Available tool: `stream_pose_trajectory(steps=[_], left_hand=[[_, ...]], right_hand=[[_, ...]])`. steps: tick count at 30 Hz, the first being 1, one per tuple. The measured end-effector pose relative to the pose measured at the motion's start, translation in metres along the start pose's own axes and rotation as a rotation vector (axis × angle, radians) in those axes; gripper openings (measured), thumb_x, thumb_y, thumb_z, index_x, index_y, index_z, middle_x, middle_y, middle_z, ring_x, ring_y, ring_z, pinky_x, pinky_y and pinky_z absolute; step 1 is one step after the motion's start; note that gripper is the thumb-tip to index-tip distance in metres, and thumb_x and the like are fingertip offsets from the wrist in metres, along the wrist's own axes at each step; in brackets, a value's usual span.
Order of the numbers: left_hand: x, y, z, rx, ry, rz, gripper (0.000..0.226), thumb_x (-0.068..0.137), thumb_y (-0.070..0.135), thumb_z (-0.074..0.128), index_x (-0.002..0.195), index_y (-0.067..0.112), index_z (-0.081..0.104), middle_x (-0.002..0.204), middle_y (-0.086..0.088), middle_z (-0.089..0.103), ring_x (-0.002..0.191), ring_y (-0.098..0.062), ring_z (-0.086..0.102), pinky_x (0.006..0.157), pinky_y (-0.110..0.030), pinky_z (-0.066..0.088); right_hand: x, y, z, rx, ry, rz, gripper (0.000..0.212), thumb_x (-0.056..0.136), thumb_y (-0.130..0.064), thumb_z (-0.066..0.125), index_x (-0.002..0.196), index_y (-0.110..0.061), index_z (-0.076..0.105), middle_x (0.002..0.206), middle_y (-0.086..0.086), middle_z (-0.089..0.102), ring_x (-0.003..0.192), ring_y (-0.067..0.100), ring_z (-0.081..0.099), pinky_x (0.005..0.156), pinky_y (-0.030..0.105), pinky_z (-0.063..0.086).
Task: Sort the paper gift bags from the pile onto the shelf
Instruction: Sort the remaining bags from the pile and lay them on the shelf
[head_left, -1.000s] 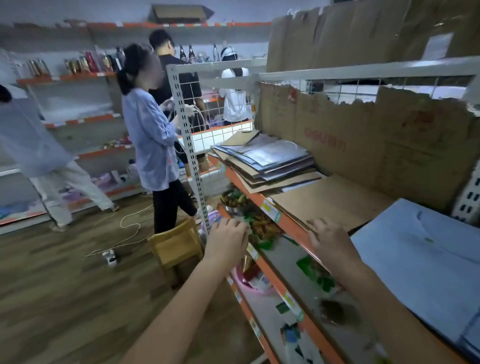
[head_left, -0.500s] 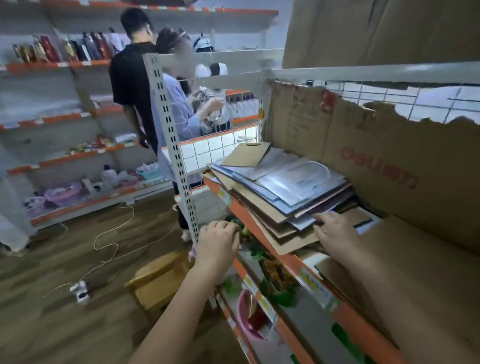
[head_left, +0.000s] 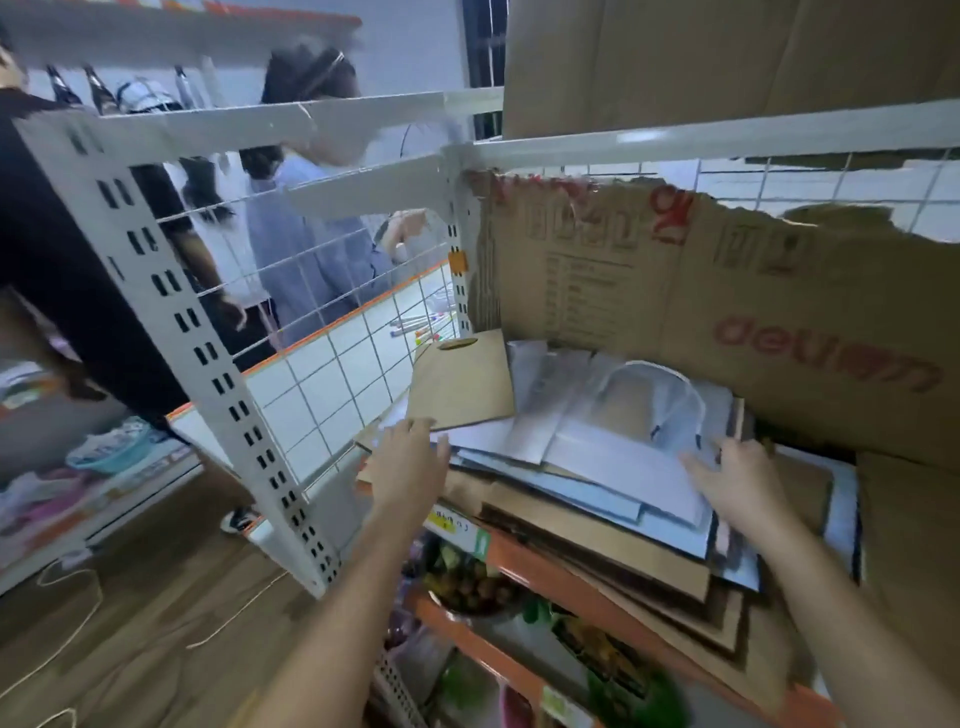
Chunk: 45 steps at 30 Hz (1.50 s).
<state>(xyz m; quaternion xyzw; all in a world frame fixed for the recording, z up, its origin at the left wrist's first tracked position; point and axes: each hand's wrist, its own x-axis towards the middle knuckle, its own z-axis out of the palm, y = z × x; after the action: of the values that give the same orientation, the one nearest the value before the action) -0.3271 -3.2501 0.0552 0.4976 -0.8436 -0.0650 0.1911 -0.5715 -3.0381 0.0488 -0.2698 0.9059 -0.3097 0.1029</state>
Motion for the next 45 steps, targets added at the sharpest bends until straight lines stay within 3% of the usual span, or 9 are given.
stream_pose_trajectory(steps=[7, 13, 17, 24, 27, 32, 36, 39, 45], left_hand=[[0.066, -0.020, 0.012, -0.029, -0.195, -0.292, 0.078, 0.081, 0.064, 0.048, 0.128, 0.002, 0.047, 0.128, -0.024, 0.048, 0.121, -0.039, 0.041, 0.099, -0.043, 0.036], [0.094, -0.016, 0.010, -0.327, -0.347, -0.321, 0.063, 0.077, 0.035, 0.072, 0.118, -0.008, 0.050, 0.117, -0.026, 0.059, 0.105, -0.038, 0.056, 0.075, -0.039, 0.045], [0.097, -0.007, 0.010, -0.411, -0.402, -0.320, 0.048, 0.080, 0.028, 0.071, 0.110, -0.006, 0.054, 0.100, -0.021, 0.056, 0.088, -0.030, 0.053, 0.071, -0.034, 0.040], [0.107, 0.014, 0.026, -0.197, -0.374, -0.381, 0.101, 0.061, 0.069, 0.068, 0.135, 0.006, 0.040, 0.136, -0.017, 0.047, 0.126, -0.036, 0.042, 0.100, -0.044, 0.040], [0.121, 0.009, 0.041, -0.248, -0.386, -0.443, 0.108, 0.042, 0.065, 0.076, 0.130, 0.012, 0.043, 0.127, -0.016, 0.054, 0.117, -0.034, 0.050, 0.094, -0.045, 0.044], [0.120, 0.017, 0.027, -0.667, -0.219, -0.432, 0.036, 0.073, 0.024, 0.072, 0.101, 0.007, 0.057, 0.113, -0.017, 0.062, 0.105, -0.033, 0.059, 0.092, -0.040, 0.048], [0.095, 0.022, 0.013, -1.068, -0.179, -0.284, 0.038, 0.083, 0.016, 0.062, 0.116, 0.008, 0.045, 0.117, -0.019, 0.057, 0.099, -0.032, 0.057, 0.086, -0.046, 0.049], [0.066, 0.032, 0.004, -1.229, -0.198, -0.183, 0.017, 0.093, 0.011, 0.052, 0.109, 0.014, 0.046, 0.103, -0.012, 0.058, 0.085, -0.023, 0.057, 0.067, -0.030, 0.050], [-0.017, 0.078, 0.000, -1.516, -0.489, -0.067, 0.016, 0.091, 0.012, 0.053, 0.100, 0.024, 0.059, 0.089, 0.008, 0.073, 0.078, -0.004, 0.069, 0.061, -0.019, 0.056]], right_hand=[[0.006, -0.019, 0.015, 0.193, 0.037, 0.229, 0.071, 0.072, -0.030, 0.076, 0.130, -0.002, 0.044, 0.128, 0.021, 0.051, 0.114, 0.038, 0.050, 0.090, 0.042, 0.047], [-0.005, -0.030, 0.004, 0.427, 0.125, 0.165, 0.027, 0.081, -0.004, 0.062, 0.108, -0.001, 0.059, 0.097, 0.016, 0.063, 0.077, 0.024, 0.056, 0.053, 0.026, 0.041], [-0.014, -0.029, 0.000, 0.561, 0.190, 0.122, 0.024, 0.084, -0.003, 0.059, 0.107, -0.009, 0.063, 0.098, 0.012, 0.063, 0.082, 0.027, 0.059, 0.067, 0.031, 0.047], [-0.017, -0.009, -0.005, 0.649, 0.328, 0.202, 0.013, 0.083, -0.019, 0.060, 0.074, -0.029, 0.062, 0.089, 0.005, 0.066, 0.080, 0.030, 0.063, 0.074, 0.049, 0.054], [-0.020, -0.009, -0.008, 0.717, 0.319, 0.219, 0.016, 0.088, -0.011, 0.056, 0.093, -0.026, 0.062, 0.094, 0.005, 0.062, 0.083, 0.028, 0.061, 0.079, 0.048, 0.054], [-0.020, -0.006, -0.011, 0.840, 0.308, 0.217, 0.030, 0.093, -0.008, 0.050, 0.122, -0.017, 0.053, 0.103, 0.004, 0.061, 0.086, 0.024, 0.061, 0.072, 0.035, 0.052], [-0.029, -0.003, -0.025, 0.912, 0.337, 0.170, 0.029, 0.093, -0.004, 0.048, 0.120, -0.016, 0.054, 0.091, -0.003, 0.060, 0.077, 0.009, 0.057, 0.061, 0.025, 0.046], [-0.040, 0.012, -0.038, 0.982, 0.377, 0.189, 0.034, 0.093, -0.002, 0.047, 0.125, -0.014, 0.052, 0.088, -0.007, 0.059, 0.077, 0.010, 0.058, 0.065, 0.026, 0.048], [-0.094, 0.061, -0.086, 1.014, 0.461, 0.170, 0.025, 0.095, -0.005, 0.043, 0.106, -0.024, 0.056, 0.089, -0.004, 0.066, 0.073, 0.010, 0.064, 0.062, 0.027, 0.054]])
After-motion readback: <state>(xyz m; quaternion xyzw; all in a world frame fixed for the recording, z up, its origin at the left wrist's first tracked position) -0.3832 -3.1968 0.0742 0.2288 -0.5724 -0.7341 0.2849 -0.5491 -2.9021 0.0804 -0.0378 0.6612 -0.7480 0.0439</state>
